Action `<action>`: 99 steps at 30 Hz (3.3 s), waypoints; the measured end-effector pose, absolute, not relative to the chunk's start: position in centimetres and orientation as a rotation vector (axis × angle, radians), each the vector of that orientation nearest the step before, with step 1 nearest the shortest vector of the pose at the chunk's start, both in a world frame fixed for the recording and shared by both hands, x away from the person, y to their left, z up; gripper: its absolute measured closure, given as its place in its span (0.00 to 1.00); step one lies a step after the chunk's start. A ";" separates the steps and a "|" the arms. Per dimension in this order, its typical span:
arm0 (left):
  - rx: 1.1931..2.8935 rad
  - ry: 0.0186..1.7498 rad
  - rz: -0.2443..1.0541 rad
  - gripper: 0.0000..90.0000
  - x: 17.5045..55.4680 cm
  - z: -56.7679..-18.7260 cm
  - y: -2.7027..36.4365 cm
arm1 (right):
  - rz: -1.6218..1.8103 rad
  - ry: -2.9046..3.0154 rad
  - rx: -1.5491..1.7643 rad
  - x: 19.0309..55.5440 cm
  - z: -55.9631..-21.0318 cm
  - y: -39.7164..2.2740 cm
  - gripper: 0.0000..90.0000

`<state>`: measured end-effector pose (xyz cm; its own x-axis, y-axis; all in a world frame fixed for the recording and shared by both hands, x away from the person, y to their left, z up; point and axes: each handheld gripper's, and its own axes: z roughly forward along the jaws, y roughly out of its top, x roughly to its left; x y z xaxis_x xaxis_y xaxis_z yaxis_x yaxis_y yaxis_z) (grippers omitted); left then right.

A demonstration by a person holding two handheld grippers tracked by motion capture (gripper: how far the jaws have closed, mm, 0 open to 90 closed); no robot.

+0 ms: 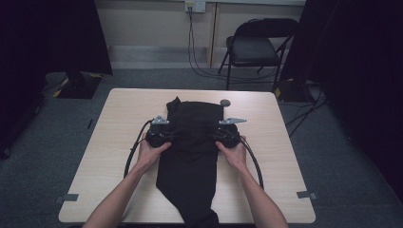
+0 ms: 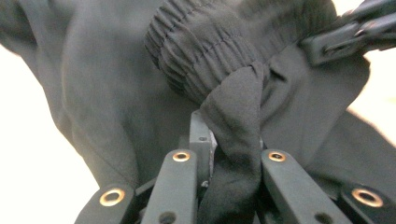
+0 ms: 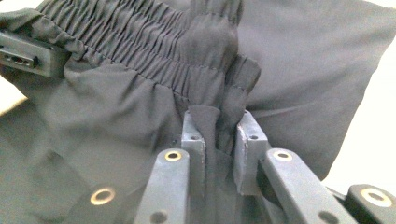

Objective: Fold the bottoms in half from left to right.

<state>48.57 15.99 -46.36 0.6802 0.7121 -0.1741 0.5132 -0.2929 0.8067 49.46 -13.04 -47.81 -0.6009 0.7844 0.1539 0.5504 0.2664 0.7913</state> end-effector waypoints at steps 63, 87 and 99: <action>2.033 0.944 0.225 0.56 44.2 -47.3 15.9 | 1.284 2.350 1.059 43.5 -47.0 -14.6 0.52; 1.876 0.954 0.335 0.88 47.0 -43.4 16.7 | 1.406 2.204 1.135 48.0 -43.7 -13.6 0.87; 1.683 0.860 0.500 0.90 49.6 -31.8 16.6 | 1.556 1.998 1.011 50.5 -32.8 -13.6 0.88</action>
